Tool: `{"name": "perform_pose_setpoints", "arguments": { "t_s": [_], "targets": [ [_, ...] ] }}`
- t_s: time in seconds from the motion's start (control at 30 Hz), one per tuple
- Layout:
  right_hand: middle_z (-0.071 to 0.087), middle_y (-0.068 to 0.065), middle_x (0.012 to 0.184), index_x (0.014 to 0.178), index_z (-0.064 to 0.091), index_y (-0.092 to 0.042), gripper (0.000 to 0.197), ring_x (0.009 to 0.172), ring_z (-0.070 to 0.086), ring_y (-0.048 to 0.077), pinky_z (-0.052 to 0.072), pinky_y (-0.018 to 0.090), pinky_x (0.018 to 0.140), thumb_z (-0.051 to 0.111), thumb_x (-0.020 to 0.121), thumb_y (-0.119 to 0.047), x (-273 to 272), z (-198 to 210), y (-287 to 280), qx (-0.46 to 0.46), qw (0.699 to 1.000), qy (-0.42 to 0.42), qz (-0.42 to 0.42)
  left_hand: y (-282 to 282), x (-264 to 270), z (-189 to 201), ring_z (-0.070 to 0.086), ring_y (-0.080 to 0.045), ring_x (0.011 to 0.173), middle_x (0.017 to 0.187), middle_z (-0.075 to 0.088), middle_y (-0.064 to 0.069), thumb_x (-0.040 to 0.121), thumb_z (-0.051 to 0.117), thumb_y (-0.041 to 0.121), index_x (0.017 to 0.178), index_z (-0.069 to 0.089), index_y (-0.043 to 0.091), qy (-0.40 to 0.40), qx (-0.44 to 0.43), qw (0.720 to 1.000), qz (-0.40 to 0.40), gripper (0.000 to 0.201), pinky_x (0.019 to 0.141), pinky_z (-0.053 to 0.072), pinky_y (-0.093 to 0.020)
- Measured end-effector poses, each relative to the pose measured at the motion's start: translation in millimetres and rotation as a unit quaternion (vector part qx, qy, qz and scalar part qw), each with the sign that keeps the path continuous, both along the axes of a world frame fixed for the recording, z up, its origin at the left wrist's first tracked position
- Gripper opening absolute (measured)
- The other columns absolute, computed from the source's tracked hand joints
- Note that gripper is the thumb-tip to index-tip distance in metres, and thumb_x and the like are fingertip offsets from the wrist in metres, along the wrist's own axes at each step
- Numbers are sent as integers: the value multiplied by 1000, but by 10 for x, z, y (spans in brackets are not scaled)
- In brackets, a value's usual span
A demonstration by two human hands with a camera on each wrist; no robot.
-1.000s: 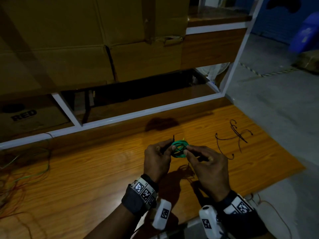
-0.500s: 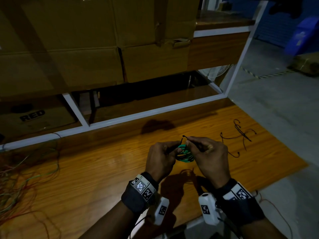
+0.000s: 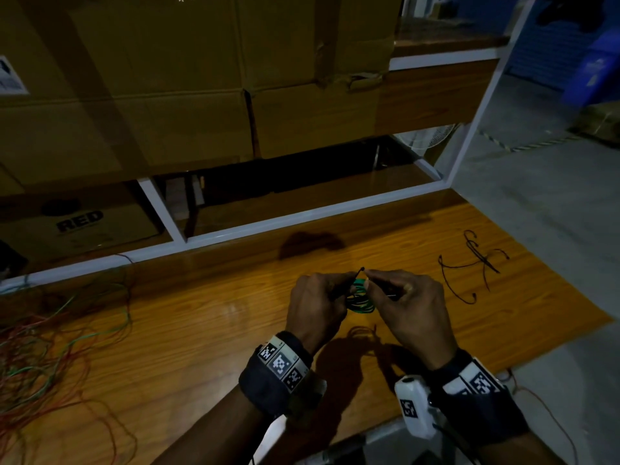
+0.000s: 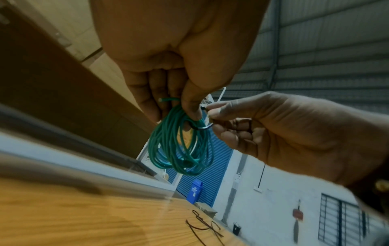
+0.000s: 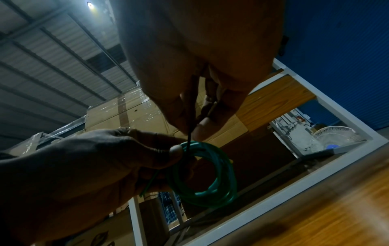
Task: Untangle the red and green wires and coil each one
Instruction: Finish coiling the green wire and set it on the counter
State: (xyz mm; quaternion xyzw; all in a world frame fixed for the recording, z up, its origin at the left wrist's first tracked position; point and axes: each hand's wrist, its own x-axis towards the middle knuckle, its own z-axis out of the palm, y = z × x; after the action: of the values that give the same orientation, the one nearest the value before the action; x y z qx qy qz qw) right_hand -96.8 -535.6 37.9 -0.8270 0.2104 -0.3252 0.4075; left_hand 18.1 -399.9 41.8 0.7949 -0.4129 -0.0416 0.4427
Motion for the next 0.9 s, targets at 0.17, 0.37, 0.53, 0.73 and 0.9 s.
{"name": "perform_pose_setpoints", "arguments": {
  "t_s": [0.17, 0.37, 0.53, 0.73, 0.9],
  "targets": [
    [76, -3, 107, 109, 80, -18, 19, 96, 71, 8, 63, 29, 77, 77, 90, -18, -33, 39, -33, -15, 999, 44, 5, -9, -49, 26, 75, -18, 94, 108, 78, -5, 83, 66, -4, 125, 72, 13, -49, 29, 998, -8, 46, 73, 60, -22],
    [75, -10, 107, 111, 79, -26, 20, 94, 69, 6, 63, 36, 72, 75, 92, -32, -75, 60, -45, 12, 997, 71, 26, -45, -62, 72, 74, -17, 94, 107, 79, -4, 86, 67, 0, 125, 73, 17, -44, 18, 999, -9, 43, 73, 59, -21],
    [77, -12, 90, 100, 80, -28, 17, 84, 73, 5, 64, 42, 69, 72, 92, -41, -132, 240, -171, 70, 993, 79, 48, -44, -93, 70, 73, -16, 92, 110, 78, -3, 87, 66, 0, 129, 71, 19, -32, 2, 999, -35, 46, 70, 55, -18],
    [73, -15, 92, 97, 75, -31, 5, 89, 67, -2, 61, 33, 76, 74, 92, -33, -115, 386, -346, -5, 994, 94, 60, -76, -116, 98, 73, -13, 101, 115, 77, -1, 93, 69, 8, 129, 72, 19, -7, -24, 998, -61, 38, 76, 60, -21],
    [68, -10, 91, 88, 68, -27, 10, 91, 64, 5, 59, 43, 76, 69, 95, -20, -76, 460, -369, -40, 987, 125, 89, -62, -102, 163, 71, -10, 106, 117, 76, -1, 91, 66, 1, 129, 72, 15, -14, -21, 995, -98, 40, 82, 58, -15]
  ]
}}
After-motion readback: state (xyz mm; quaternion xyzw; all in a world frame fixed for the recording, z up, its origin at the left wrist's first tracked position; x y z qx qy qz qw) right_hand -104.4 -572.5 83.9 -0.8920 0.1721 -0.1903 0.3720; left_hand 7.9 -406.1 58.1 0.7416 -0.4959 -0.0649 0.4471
